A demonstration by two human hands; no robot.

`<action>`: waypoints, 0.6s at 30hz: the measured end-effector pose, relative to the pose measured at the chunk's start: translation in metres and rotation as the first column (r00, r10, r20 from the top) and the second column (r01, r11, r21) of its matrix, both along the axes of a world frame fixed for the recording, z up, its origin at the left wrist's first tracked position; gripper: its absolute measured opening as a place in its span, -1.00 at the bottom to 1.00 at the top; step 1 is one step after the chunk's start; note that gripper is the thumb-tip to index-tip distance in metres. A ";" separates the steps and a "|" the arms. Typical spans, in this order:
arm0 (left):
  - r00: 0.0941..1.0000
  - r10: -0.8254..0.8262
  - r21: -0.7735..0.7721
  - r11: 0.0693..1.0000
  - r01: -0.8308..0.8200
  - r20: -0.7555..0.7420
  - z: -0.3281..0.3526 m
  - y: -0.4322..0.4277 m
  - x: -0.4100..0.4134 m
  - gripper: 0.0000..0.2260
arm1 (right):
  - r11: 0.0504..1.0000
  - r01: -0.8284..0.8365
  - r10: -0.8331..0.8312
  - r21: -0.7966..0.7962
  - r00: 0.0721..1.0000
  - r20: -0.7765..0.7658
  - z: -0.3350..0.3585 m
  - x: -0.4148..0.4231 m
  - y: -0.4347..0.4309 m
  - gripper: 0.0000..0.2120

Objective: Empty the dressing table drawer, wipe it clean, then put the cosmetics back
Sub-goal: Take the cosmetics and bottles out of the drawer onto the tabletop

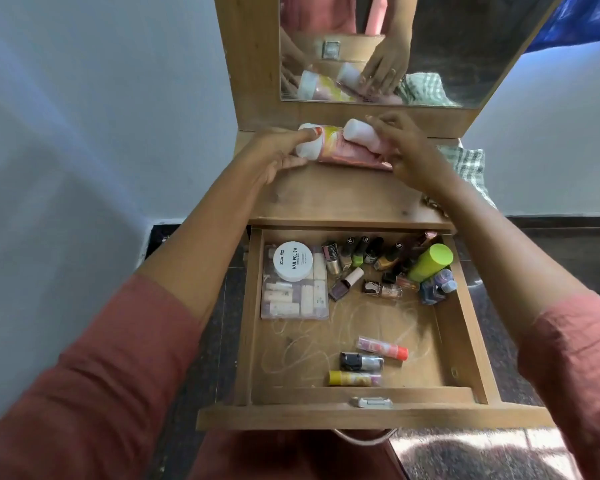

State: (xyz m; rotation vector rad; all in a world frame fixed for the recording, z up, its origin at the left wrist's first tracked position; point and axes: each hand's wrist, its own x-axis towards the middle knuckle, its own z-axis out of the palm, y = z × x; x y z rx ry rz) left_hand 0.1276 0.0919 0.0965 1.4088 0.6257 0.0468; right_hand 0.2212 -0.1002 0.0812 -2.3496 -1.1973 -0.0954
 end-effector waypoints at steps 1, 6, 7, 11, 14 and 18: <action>1.000 0.002 0.003 1.000 -0.002 -0.004 0.000 -0.001 0.004 -0.62 | 1.000 0.010 -0.011 0.017 1.000 0.019 -0.001 0.002 0.000 -0.44; 0.997 0.069 0.109 0.991 -0.071 0.026 -0.008 -0.003 0.016 -0.70 | 0.995 0.093 -0.096 0.037 0.992 0.084 -0.002 0.003 0.000 -0.50; 0.996 0.079 0.151 0.985 -0.082 0.028 -0.010 -0.003 0.017 -0.78 | 0.992 0.114 -0.119 0.051 0.989 0.086 -0.002 0.002 0.001 -0.52; 0.999 0.039 0.370 0.928 -0.036 -0.002 -0.016 -0.004 0.017 -0.75 | 0.972 0.209 -0.218 0.109 0.972 0.084 -0.005 0.005 0.003 -0.59; 1.000 0.019 0.436 0.900 -0.026 0.022 -0.016 -0.007 0.017 -0.72 | 0.950 0.293 -0.302 0.110 0.951 0.073 -0.008 0.011 0.004 -0.70; 0.998 0.043 0.430 0.901 -0.054 0.033 -0.019 -0.013 0.017 -0.65 | 0.923 0.360 -0.369 0.134 0.928 0.052 -0.009 0.016 0.004 -0.79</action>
